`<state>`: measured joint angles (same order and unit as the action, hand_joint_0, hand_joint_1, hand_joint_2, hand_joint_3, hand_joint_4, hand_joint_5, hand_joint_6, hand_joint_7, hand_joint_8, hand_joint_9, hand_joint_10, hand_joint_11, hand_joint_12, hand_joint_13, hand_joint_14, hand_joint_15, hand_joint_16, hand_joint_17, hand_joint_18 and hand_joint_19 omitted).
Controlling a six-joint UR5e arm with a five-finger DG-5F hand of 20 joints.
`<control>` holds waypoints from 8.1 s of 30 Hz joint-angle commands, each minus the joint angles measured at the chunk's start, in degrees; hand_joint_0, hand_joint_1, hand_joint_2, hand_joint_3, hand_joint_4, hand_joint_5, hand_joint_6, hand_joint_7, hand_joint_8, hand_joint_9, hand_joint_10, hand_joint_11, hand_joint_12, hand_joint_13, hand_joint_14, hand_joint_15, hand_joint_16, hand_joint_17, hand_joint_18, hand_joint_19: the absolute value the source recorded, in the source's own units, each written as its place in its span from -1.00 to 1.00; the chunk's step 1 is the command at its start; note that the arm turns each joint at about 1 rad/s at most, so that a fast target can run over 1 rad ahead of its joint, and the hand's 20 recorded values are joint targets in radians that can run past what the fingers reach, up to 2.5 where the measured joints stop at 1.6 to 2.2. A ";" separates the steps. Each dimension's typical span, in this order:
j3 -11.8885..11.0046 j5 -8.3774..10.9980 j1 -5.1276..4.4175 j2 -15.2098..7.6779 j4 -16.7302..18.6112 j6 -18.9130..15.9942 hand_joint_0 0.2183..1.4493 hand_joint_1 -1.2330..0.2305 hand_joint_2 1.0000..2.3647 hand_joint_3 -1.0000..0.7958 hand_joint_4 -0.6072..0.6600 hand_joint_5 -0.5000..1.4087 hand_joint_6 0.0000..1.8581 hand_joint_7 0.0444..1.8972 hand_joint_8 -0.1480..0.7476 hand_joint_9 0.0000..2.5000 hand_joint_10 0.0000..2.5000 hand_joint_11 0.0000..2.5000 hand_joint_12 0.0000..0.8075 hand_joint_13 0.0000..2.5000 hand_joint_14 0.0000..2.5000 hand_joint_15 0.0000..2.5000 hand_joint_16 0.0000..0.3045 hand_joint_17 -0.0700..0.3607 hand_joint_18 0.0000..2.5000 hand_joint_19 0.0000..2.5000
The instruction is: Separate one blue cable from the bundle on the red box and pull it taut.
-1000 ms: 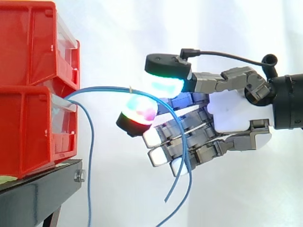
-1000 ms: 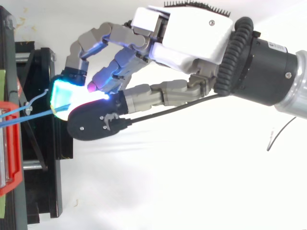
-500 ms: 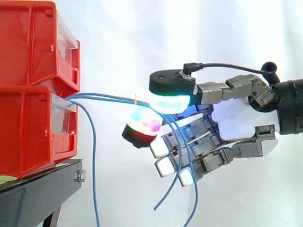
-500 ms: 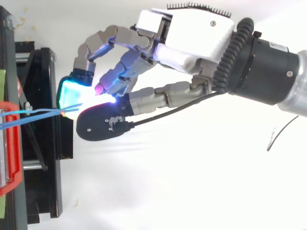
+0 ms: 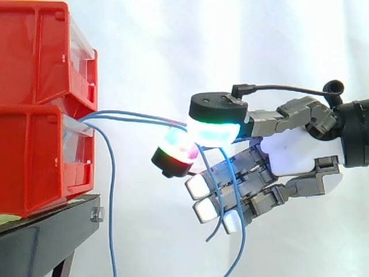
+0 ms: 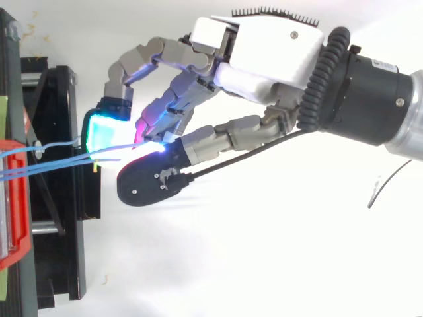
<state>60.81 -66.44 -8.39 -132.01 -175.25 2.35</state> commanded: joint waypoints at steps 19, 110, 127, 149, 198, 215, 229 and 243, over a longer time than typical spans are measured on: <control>-0.08 -0.27 -0.05 0.00 0.00 0.02 -0.63 -0.33 -1.00 -0.44 0.04 -0.53 -0.02 -0.13 0.02 -0.14 -0.99 -0.64 0.08 -0.24 -0.98 -0.57 -0.60 -0.03 -0.26 -0.49; 0.45 -2.65 -1.54 0.88 -13.63 0.46 -0.50 -0.30 -0.54 -0.08 -0.13 -0.47 -0.08 -0.04 -0.01 -0.31 -1.00 -1.00 0.16 -0.34 -0.99 -0.76 -0.53 0.07 -0.34 -0.61; 7.92 -2.73 -2.16 0.88 -3.43 0.20 -0.49 -0.35 -0.60 -0.06 -0.09 -0.47 -0.07 -0.05 0.01 -0.29 -1.00 -1.00 0.16 -0.32 -0.99 -0.72 -0.53 0.07 -0.32 -0.60; 8.89 -2.47 -2.42 0.88 2.37 0.82 -0.47 -0.36 -0.69 -0.05 -0.09 -0.47 -0.07 -0.05 0.03 -0.29 -1.00 -1.00 0.16 -0.31 -0.99 -0.71 -0.53 0.07 -0.31 -0.60; 8.89 -2.47 -2.60 0.88 2.37 0.82 -0.43 -0.38 -0.84 -0.02 -0.08 -0.47 -0.07 -0.07 0.04 -0.27 -1.00 -0.98 0.14 -0.31 -0.99 -0.71 -0.54 0.05 -0.31 -0.59; 8.89 -2.47 -2.60 0.88 2.37 0.82 -0.42 -0.38 -0.87 -0.01 -0.08 -0.47 -0.07 -0.07 0.03 -0.26 -1.00 -0.98 0.14 -0.31 -0.99 -0.71 -0.54 0.05 -0.31 -0.59; 8.89 -2.47 -2.69 0.79 2.37 0.82 -0.41 -0.38 -0.89 0.00 -0.08 -0.47 -0.07 -0.07 0.04 -0.25 -1.00 -0.97 0.13 -0.31 -0.99 -0.70 -0.54 0.05 -0.31 -0.59; 8.98 -2.47 -2.86 0.88 2.37 0.82 -0.40 -0.38 -0.92 0.00 -0.08 -0.48 -0.06 -0.08 0.04 -0.26 -1.00 -0.97 0.14 -0.31 -0.99 -0.70 -0.55 0.05 -0.32 -0.59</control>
<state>69.75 -68.87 -11.26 -131.14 -172.88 3.16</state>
